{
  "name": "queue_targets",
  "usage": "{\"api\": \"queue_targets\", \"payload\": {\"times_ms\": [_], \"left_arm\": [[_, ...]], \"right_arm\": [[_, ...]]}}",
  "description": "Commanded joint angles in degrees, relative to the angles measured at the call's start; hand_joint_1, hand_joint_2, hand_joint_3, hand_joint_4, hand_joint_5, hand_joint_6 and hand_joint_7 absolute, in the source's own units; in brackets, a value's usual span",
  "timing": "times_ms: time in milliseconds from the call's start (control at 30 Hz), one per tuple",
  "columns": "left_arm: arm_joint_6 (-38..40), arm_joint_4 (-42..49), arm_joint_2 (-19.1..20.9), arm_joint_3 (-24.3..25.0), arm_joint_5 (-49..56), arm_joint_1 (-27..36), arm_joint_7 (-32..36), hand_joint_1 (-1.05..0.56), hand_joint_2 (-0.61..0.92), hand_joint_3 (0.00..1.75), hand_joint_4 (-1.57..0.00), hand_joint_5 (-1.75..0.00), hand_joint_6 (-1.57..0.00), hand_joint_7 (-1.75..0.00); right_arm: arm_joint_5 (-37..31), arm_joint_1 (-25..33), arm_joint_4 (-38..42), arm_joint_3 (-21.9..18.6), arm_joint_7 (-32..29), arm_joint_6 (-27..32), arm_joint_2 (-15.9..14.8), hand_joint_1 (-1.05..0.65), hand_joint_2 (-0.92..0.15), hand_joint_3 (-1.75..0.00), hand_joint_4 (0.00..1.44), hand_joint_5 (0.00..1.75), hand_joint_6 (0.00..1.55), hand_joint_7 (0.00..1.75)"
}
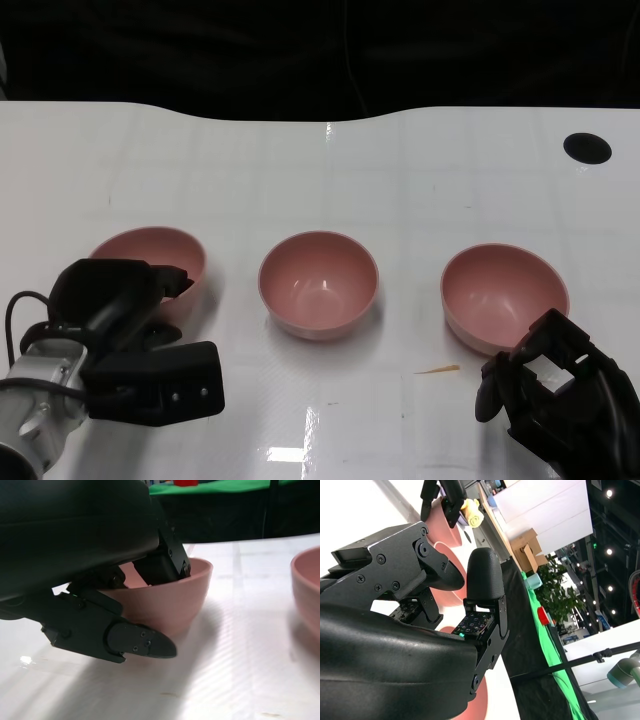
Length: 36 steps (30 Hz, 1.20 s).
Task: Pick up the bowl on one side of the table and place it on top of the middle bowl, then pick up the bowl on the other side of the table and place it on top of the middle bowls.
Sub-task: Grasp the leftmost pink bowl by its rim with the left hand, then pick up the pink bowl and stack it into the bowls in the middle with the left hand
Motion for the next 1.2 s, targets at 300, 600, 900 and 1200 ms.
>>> {"api": "queue_targets", "payload": {"times_ms": [300,600,900,1200], "left_arm": [[-3.7,-2.9,1.4,2.3,-4.6,0.4,1.8,-0.02,0.92,0.17,-0.68,-1.75,-0.64,-1.56],[-5.7,-9.7,4.2,3.1,-5.0,1.5,0.9,0.01,0.91,0.11,-0.70,-1.75,-0.67,-1.56],[-9.6,-21.6,9.8,4.7,-6.7,-0.3,-10.6,0.02,0.73,0.54,-0.72,-1.74,-0.69,-1.56],[-11.7,-28.4,10.4,5.0,-8.7,-3.2,-21.1,0.00,0.79,0.33,-0.74,-1.75,-0.72,-1.52]], "right_arm": [[-0.1,0.2,-0.3,-0.6,-0.5,-0.9,-0.4,-0.06,-0.62,-1.07,0.88,1.71,0.75,1.48],[-0.1,-0.1,0.1,-0.8,-0.1,-0.6,-0.9,-0.06,-0.61,-1.08,0.87,1.72,0.76,1.47],[0.3,-0.3,0.0,-0.9,-0.1,0.2,-1.0,-0.03,-0.63,-1.07,0.89,1.70,0.77,1.46],[-0.2,-0.4,0.2,-0.8,-0.6,-0.3,-0.6,-0.03,-0.62,-1.07,0.88,1.70,0.76,1.47]]}}
